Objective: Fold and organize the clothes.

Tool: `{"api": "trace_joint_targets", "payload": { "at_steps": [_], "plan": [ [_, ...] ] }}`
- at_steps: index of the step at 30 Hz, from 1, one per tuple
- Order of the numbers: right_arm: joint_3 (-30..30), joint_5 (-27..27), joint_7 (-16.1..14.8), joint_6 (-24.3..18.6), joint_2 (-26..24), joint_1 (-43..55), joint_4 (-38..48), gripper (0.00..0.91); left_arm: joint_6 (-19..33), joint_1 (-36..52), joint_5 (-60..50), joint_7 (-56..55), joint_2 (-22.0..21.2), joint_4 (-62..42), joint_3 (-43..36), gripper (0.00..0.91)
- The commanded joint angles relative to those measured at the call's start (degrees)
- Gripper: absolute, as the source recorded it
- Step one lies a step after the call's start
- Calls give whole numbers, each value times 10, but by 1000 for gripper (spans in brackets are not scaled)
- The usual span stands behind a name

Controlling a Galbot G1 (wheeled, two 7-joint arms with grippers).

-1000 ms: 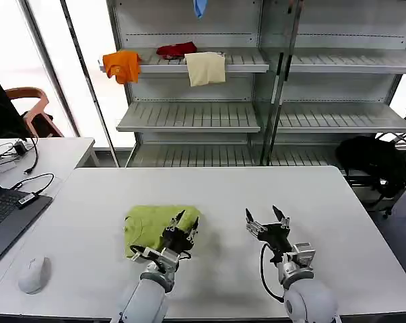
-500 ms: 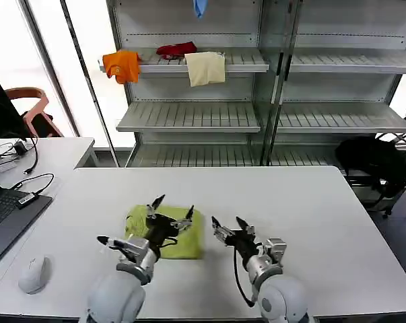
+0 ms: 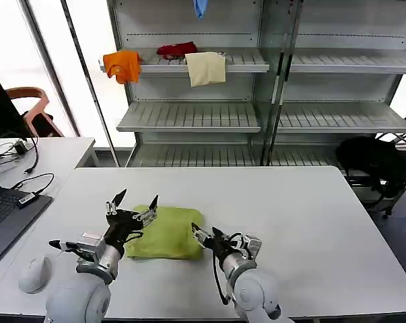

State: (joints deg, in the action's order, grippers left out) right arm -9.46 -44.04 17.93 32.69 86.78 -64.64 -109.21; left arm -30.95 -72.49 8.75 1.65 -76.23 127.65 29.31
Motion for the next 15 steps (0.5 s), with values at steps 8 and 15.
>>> {"api": "trace_joint_targets", "payload": {
  "at_steps": [8, 15],
  "plan": [
    [28, -30, 57, 9, 29, 28, 45, 0, 0, -12, 18, 0, -2, 6, 45, 907],
    [20, -30, 63, 8, 27, 28, 43, 0, 1, -12, 18, 0, -2, -1, 50, 907]
  ]
}}
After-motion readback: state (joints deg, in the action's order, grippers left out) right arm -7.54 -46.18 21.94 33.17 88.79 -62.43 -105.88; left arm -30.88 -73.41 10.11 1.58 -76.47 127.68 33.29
